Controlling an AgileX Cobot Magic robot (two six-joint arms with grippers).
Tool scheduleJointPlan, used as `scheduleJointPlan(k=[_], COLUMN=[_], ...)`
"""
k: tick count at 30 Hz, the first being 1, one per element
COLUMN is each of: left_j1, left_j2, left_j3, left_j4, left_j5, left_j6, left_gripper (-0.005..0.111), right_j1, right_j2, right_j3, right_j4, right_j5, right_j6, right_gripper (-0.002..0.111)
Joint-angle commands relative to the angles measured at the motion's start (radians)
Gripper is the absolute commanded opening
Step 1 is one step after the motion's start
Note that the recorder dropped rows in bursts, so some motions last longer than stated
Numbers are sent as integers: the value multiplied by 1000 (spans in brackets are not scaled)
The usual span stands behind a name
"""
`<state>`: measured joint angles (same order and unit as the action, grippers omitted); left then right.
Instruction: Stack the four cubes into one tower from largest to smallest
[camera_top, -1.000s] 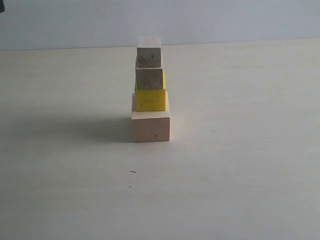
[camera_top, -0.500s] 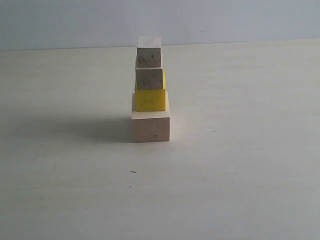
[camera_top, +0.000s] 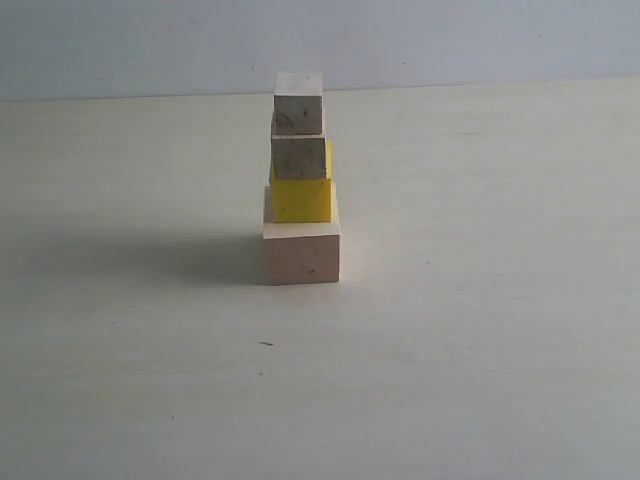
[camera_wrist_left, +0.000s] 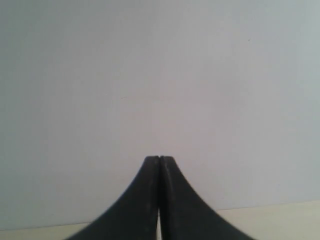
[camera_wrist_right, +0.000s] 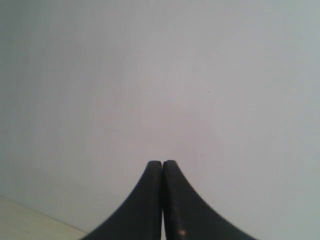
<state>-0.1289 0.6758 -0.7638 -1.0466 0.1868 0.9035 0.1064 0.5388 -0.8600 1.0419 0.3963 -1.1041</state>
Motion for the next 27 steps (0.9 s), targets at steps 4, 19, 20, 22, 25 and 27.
scheduleJointPlan(k=[4,19,20,22,25,27], left_j1=[2,198,218,241,250,250], left_j2=[-3,-259,-274,-290,-295,-295], left_j3=[4,109,135,179,235,258], left_j4=[-4,35,35,35,44,48], left_j5=[-3,65,65,65,65,65], left_j6=[5,-51,-68,-74,-70,-71], left_gripper=[0,0,0,0,0,0], right_j1=[-2,-2,-2,-2,-2,-2], right_j2=[-3,-3,-3,-3,-3,-3], right_j3=[6,6,6,6,6,6], right_j4=[-3,-3,-3,-3,-3,-3], right_j5=[-2,-2,-2,-2,-2,-2], right_j6=[5,7,7,7,7,7], right_gripper=[0,0,0,0,0,0])
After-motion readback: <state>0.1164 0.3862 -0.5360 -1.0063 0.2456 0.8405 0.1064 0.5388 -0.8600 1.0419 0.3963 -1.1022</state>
